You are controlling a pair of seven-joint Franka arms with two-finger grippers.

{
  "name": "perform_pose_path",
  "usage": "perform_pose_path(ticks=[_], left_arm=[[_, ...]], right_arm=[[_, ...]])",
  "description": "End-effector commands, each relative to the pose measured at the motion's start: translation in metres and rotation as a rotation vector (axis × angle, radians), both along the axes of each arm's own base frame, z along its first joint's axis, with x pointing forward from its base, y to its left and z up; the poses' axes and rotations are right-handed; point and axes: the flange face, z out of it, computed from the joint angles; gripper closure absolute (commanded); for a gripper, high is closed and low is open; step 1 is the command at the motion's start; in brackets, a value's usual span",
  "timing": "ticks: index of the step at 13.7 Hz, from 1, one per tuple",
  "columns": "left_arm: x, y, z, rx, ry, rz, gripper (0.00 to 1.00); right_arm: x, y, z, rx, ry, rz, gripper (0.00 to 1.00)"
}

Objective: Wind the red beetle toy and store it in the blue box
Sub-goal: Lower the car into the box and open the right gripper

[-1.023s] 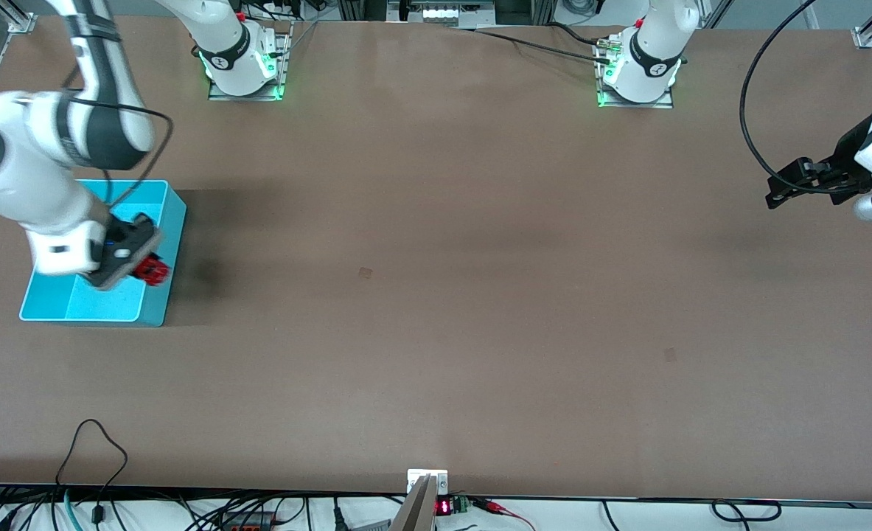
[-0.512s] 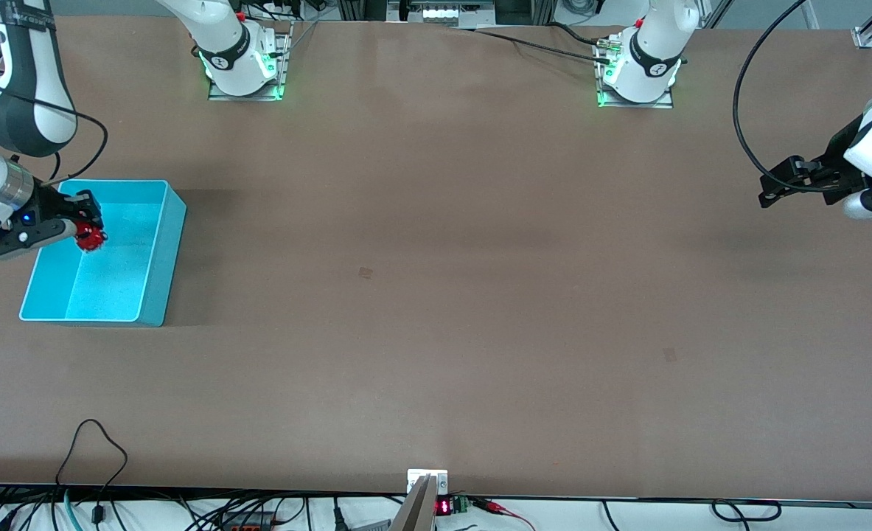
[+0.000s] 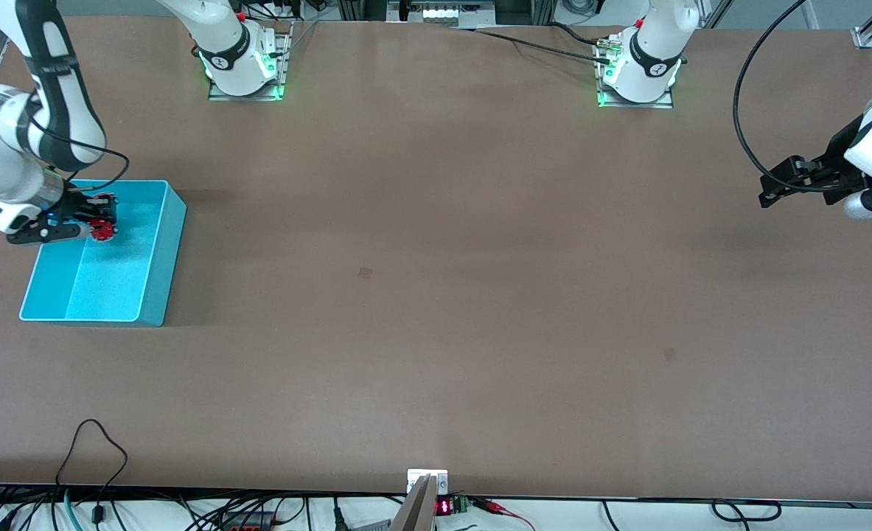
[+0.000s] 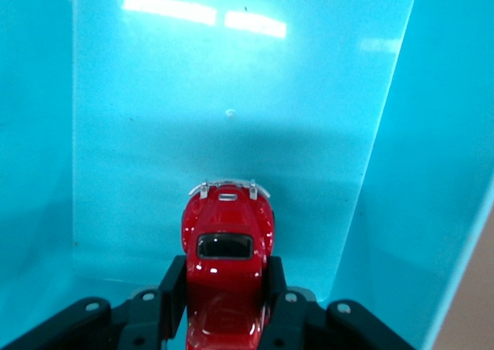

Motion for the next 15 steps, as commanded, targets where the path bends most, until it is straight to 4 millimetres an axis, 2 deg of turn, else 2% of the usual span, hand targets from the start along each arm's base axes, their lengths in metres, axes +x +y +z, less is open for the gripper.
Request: perform_pose_path(ticks=[1, 7, 10, 11, 13, 14, 15], left_arm=[[-0.005, 0.000, 0.008, -0.017, -0.006, -0.020, 0.00], [-0.005, 0.000, 0.008, -0.017, -0.006, -0.018, 0.00], [-0.005, 0.000, 0.008, -0.017, -0.009, -0.020, 0.00], [-0.005, 0.000, 0.008, -0.015, -0.009, -0.022, 0.00], [-0.004, 0.001, 0.007, -0.015, -0.008, -0.020, 0.00], [-0.004, 0.001, 0.007, -0.015, -0.008, -0.020, 0.00], [-0.004, 0.001, 0.007, -0.015, -0.008, -0.020, 0.00]], right_arm=[[-0.003, -0.005, -0.011, -0.012, 0.012, -0.063, 1.00], [-0.009, -0.009, -0.041, -0.031, 0.050, -0.120, 1.00], [-0.010, -0.011, -0.055, -0.031, 0.049, -0.145, 0.95], [-0.011, -0.011, -0.058, -0.025, 0.049, -0.159, 0.88], [-0.011, -0.012, -0.060, -0.024, 0.052, -0.163, 0.66], [-0.011, -0.011, -0.061, -0.023, 0.054, -0.161, 0.49], [-0.011, -0.011, -0.060, -0.023, 0.054, -0.160, 0.23]])
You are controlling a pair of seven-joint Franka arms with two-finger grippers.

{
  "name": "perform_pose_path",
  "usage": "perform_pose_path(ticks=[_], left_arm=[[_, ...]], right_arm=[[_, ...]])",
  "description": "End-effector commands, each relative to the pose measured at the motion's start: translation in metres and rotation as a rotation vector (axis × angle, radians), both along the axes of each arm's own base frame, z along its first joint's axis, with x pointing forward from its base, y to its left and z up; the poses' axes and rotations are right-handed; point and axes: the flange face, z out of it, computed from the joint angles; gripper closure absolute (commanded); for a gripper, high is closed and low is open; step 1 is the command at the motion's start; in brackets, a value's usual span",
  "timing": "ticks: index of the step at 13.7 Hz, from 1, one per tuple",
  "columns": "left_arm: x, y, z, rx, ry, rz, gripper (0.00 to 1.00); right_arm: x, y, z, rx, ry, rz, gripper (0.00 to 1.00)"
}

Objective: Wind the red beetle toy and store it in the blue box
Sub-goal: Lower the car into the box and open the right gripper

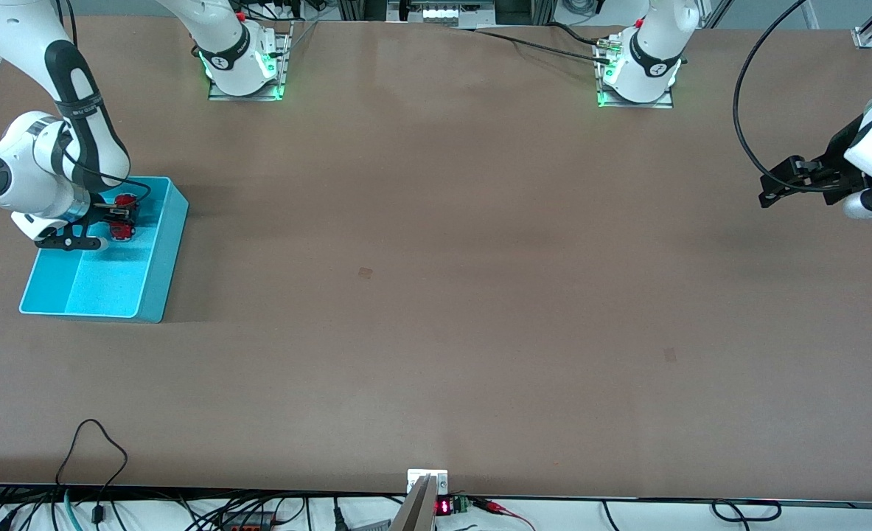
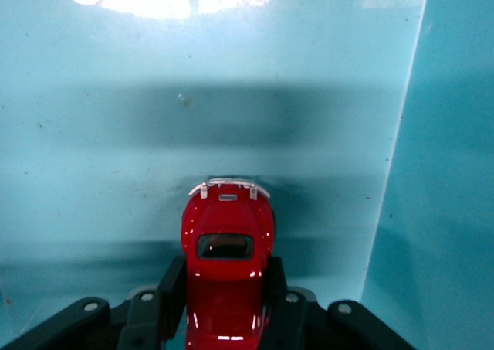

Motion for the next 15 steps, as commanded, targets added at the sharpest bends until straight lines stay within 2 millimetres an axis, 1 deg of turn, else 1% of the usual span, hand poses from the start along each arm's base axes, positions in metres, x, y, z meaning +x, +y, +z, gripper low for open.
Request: perform_pose_path(ticks=[1, 4, 6, 8, 10, 12, 13, 14, 15], left_arm=[[-0.004, 0.001, 0.007, -0.017, -0.008, -0.018, 0.00], [-0.005, 0.001, 0.008, -0.017, -0.009, -0.018, 0.00], [-0.005, 0.000, 0.009, -0.017, -0.012, -0.021, 0.00], [-0.005, -0.001, 0.009, -0.017, -0.011, -0.023, 0.00], [-0.005, -0.001, 0.008, -0.023, -0.009, -0.023, 0.00], [-0.005, 0.002, 0.007, -0.023, -0.005, -0.016, 0.00], [-0.005, 0.001, 0.007, -0.025, -0.005, -0.019, 0.00], [-0.006, -0.002, 0.008, -0.023, -0.008, -0.024, 0.00], [-0.006, -0.003, 0.008, -0.023, -0.008, -0.026, 0.00]], right_arm=[[0.001, 0.000, 0.003, 0.009, -0.009, -0.014, 0.00], [0.011, 0.005, 0.026, 0.017, -0.053, 0.007, 0.00], [0.016, 0.008, 0.053, 0.027, -0.097, 0.014, 0.00], [0.032, 0.026, 0.092, 0.056, -0.121, 0.049, 0.00], [0.046, 0.037, 0.133, 0.078, -0.122, 0.069, 0.00], [0.051, 0.053, 0.178, 0.078, -0.139, 0.120, 0.00], [0.052, 0.060, 0.201, 0.085, -0.145, 0.135, 0.00], [0.056, 0.068, 0.219, 0.091, -0.132, 0.149, 0.00], [0.061, 0.075, 0.243, 0.101, -0.098, 0.155, 0.00]])
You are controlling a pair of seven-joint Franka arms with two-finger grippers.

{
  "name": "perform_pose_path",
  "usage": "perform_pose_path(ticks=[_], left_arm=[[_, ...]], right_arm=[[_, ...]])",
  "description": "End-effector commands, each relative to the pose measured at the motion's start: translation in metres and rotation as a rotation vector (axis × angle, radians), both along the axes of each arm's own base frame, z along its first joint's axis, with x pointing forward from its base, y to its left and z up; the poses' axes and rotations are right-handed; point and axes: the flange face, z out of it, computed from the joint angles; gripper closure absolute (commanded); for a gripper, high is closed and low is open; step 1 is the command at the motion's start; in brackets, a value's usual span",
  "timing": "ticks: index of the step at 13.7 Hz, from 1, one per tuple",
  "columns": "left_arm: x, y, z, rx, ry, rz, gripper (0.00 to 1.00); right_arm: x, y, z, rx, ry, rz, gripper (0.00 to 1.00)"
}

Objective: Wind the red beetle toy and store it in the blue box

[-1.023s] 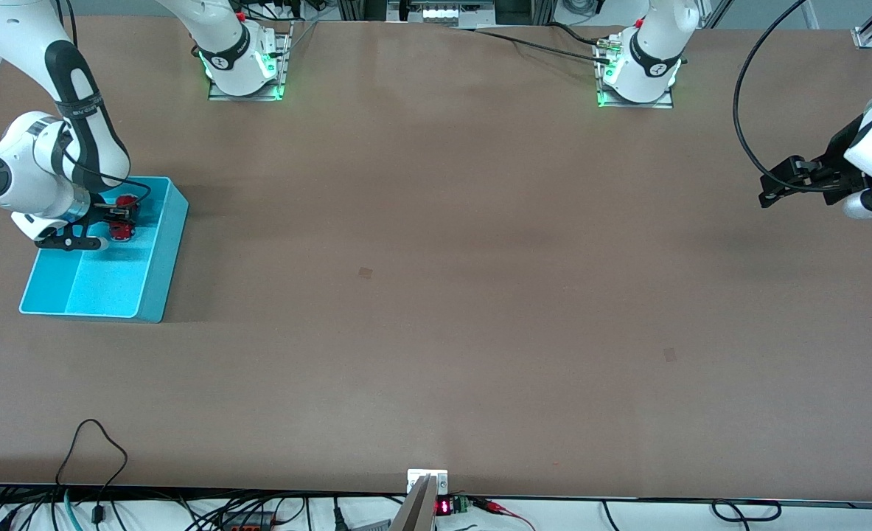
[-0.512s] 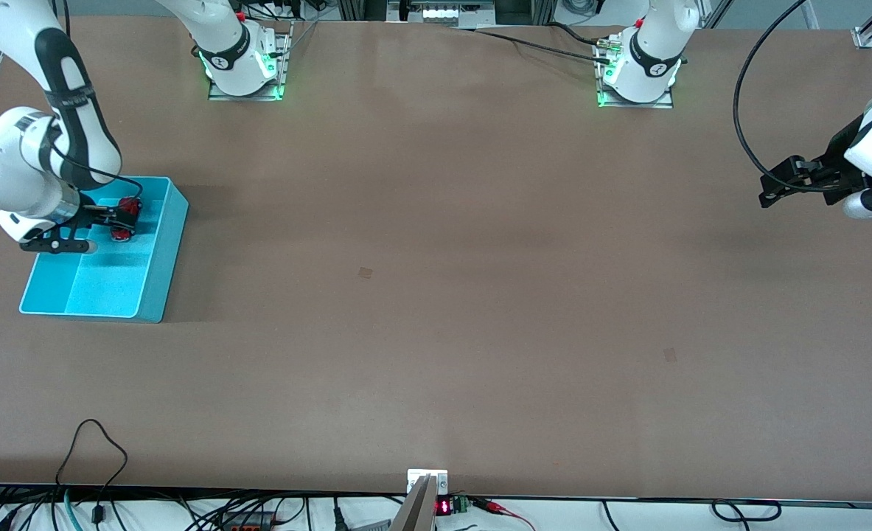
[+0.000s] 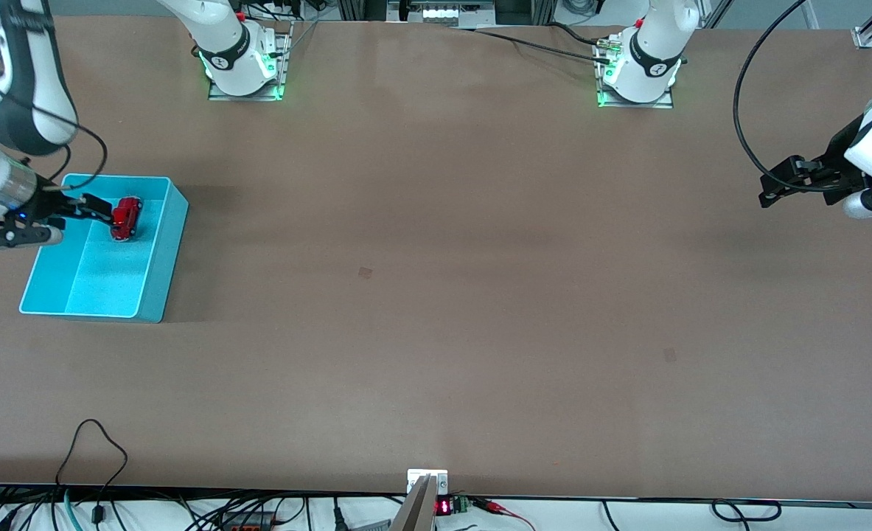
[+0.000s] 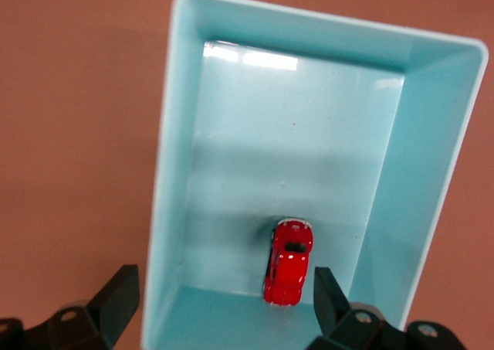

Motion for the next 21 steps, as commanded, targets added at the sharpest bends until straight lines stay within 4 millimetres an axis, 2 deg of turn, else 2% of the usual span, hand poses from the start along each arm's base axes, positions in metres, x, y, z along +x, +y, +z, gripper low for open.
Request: perform_pose_path(ticks=[1, 4, 7, 9, 10, 17, 21], left_arm=[[-0.005, -0.002, 0.008, -0.023, -0.010, -0.021, 0.00], [-0.005, -0.002, 0.008, -0.023, -0.010, -0.019, 0.00], [-0.005, -0.001, 0.008, -0.023, -0.010, -0.016, 0.00], [-0.005, 0.001, 0.007, -0.023, -0.009, -0.013, 0.00], [-0.005, 0.003, 0.006, -0.023, -0.007, -0.010, 0.00], [-0.003, 0.005, 0.003, -0.032, -0.007, -0.003, 0.00], [-0.002, 0.007, 0.002, -0.033, -0.007, 0.000, 0.00]], right_arm=[[0.009, 0.018, 0.064, -0.001, 0.055, 0.014, 0.00], [0.016, 0.058, 0.125, -0.015, 0.023, -0.060, 0.00], [0.005, 0.091, 0.177, -0.020, -0.006, -0.047, 0.00], [-0.001, 0.097, 0.214, -0.020, 0.002, -0.081, 0.00], [-0.003, 0.099, 0.225, -0.014, 0.003, -0.086, 0.00], [-0.005, 0.100, 0.224, -0.007, 0.021, -0.092, 0.00], [-0.003, 0.103, 0.206, 0.003, 0.049, -0.153, 0.00]])
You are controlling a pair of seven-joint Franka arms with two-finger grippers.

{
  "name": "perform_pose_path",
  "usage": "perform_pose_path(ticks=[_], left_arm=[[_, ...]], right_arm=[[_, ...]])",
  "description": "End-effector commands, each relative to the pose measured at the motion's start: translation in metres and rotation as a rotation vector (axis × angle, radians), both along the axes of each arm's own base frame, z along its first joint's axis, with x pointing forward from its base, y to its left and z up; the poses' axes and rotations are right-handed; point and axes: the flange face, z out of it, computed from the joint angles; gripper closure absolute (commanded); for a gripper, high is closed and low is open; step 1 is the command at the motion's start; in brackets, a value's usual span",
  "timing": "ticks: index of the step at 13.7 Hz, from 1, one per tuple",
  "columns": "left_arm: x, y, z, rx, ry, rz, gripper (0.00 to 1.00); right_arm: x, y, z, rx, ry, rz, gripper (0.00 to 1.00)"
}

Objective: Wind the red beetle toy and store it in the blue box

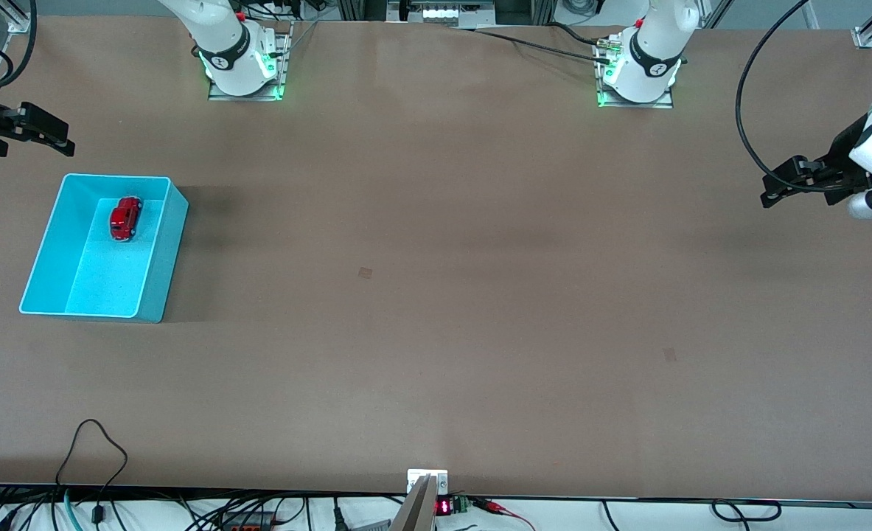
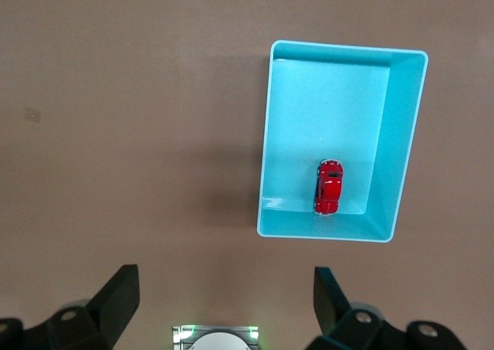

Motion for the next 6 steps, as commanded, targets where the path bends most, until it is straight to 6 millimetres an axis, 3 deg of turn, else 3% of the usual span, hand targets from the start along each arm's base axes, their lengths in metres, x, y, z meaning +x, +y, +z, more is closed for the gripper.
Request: perform_pose_path(ticks=[1, 6], left_arm=[[-0.002, 0.002, 0.003, -0.021, -0.009, -0.010, 0.00], [-0.002, 0.012, 0.001, -0.021, -0.004, 0.005, 0.00]], right_arm=[[0.000, 0.002, -0.006, 0.017, 0.014, -0.028, 0.00], [-0.001, 0.002, -0.007, 0.017, 0.022, -0.024, 0.00]])
